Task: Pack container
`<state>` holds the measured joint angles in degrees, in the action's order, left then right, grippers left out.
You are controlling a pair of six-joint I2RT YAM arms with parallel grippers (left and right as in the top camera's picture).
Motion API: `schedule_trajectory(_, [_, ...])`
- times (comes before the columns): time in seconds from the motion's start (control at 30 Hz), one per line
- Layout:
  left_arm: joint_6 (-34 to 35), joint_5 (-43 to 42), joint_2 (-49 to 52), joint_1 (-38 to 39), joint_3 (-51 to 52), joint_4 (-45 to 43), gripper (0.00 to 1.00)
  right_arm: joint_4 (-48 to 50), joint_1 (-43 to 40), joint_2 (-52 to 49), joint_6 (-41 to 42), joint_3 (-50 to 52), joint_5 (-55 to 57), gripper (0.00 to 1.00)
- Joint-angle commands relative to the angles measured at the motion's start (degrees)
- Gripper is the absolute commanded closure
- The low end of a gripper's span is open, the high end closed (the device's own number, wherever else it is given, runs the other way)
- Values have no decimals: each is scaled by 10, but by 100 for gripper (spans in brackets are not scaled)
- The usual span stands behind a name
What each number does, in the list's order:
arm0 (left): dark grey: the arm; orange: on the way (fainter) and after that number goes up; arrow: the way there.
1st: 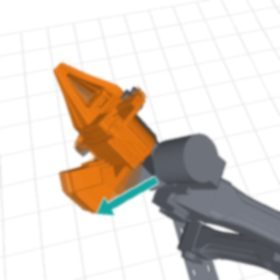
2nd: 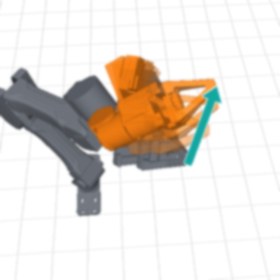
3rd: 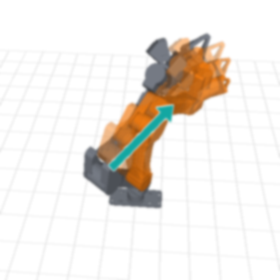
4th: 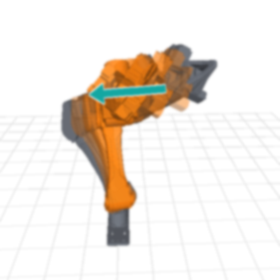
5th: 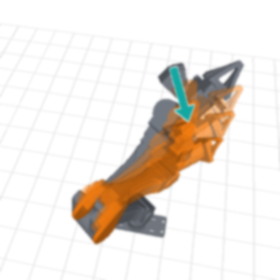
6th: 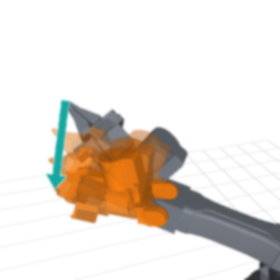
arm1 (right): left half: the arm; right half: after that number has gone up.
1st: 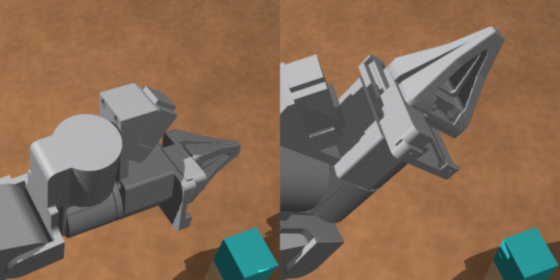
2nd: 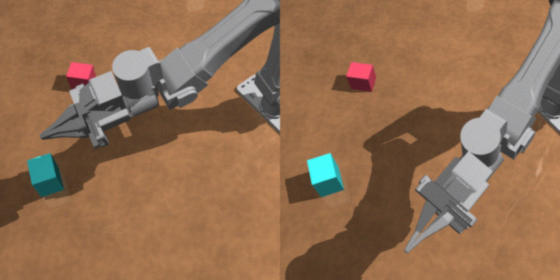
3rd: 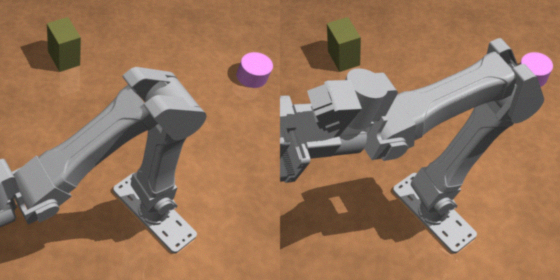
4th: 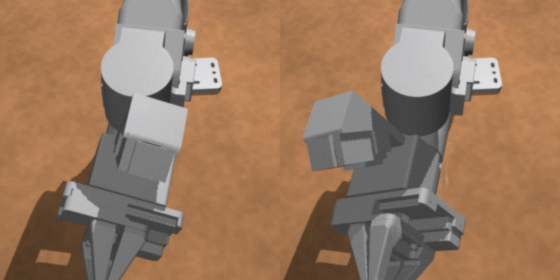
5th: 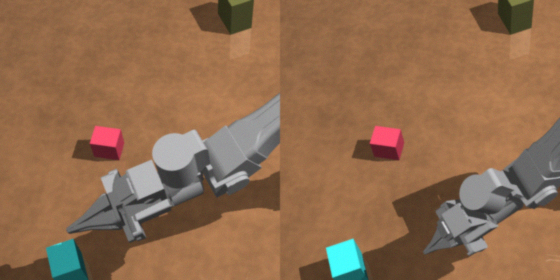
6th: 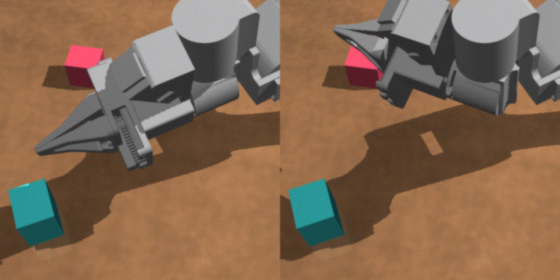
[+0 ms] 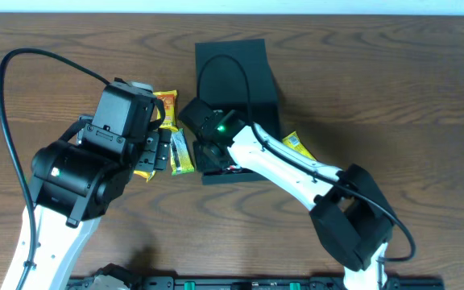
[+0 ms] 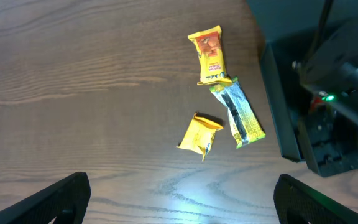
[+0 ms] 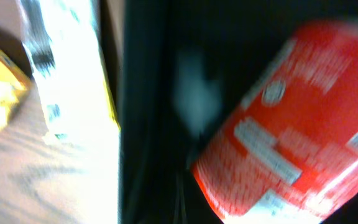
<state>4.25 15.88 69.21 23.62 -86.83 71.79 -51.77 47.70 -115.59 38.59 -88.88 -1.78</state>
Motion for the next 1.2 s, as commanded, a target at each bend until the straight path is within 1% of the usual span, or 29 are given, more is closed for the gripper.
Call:
schedule_trajectory(0.0, [3, 10, -7, -3, -7, 0, 5, -16, 2, -32, 10, -2, -46, 99])
schedule_trajectory(0.1, [3, 10, -7, -3, -7, 0, 5, -23, 7, -57, -2, -2, -29, 99])
schedule_trajectory(0.2, [3, 10, -7, -3, -7, 0, 4, -23, 7, -69, -10, -2, 12, 99])
schedule_trajectory(0.3, [3, 10, -7, -3, -7, 0, 5, -16, 6, -69, -12, -3, 44, 99])
schedule_trajectory(0.63, [3, 10, -6, -3, -7, 0, 5, -10, -10, -69, -51, -11, 82, 99])
schedule_trajectory(0.73, [3, 10, -5, -3, -7, 0, 5, -10, -14, -69, -50, -17, 109, 99])
schedule_trajectory(1.03, [7, 10, 3, -3, -7, 0, 5, -41, -20, -69, -61, -31, 197, 99])
schedule_trajectory(1.17, [7, 10, 5, -3, -7, 0, 5, -52, -21, -69, -64, -31, 212, 99])
